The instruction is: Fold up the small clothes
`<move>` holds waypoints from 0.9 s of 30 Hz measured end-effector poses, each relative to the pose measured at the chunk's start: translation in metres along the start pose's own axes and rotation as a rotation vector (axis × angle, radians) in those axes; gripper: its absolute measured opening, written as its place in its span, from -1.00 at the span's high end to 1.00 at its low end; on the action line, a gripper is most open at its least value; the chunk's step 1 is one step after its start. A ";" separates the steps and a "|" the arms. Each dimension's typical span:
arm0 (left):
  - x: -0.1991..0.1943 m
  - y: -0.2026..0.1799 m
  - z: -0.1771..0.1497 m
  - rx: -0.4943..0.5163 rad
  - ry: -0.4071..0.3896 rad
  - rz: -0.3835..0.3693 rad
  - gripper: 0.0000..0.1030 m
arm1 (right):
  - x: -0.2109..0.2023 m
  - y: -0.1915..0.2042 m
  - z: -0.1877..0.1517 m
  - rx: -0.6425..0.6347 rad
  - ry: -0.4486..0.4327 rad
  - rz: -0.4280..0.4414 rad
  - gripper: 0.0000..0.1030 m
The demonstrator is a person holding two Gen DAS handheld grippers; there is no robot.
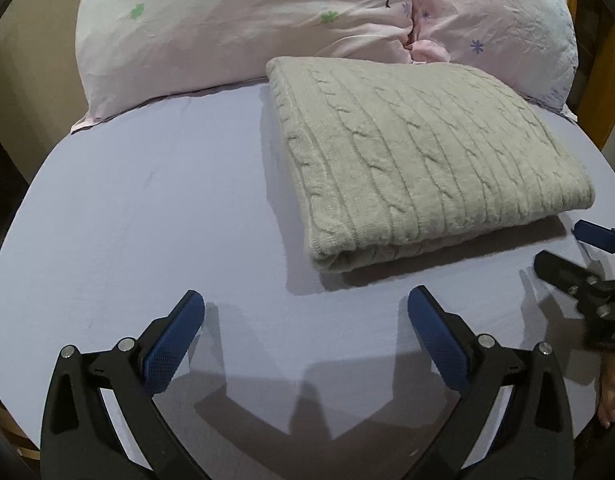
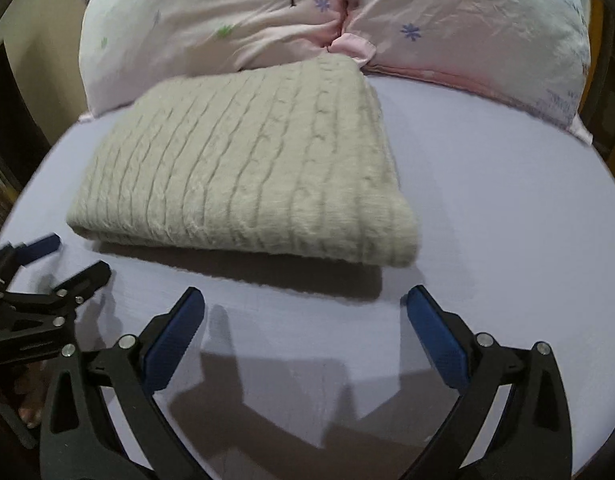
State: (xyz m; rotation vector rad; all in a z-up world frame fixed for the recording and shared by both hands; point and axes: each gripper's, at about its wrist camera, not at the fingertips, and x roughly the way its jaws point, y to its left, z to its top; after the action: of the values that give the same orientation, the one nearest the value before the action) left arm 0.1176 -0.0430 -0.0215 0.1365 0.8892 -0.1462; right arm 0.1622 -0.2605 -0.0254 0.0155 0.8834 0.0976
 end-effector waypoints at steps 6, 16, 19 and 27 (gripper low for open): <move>0.001 0.002 0.001 -0.007 0.010 -0.030 -0.97 | 0.007 0.013 -0.005 -0.039 0.014 -0.041 -0.97; 0.001 0.002 0.001 -0.003 0.007 -0.034 -0.97 | 0.007 0.013 -0.007 -0.039 0.013 -0.044 -0.97; 0.001 0.002 0.001 -0.004 0.007 -0.033 -0.97 | 0.007 0.013 -0.007 -0.039 0.013 -0.044 -0.97; 0.001 0.002 0.001 -0.005 0.007 -0.032 -0.97 | 0.007 0.013 -0.007 -0.039 0.013 -0.044 -0.97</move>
State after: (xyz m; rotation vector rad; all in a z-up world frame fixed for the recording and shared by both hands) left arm 0.1191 -0.0417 -0.0216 0.1181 0.8991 -0.1734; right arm 0.1601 -0.2469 -0.0346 -0.0408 0.8945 0.0737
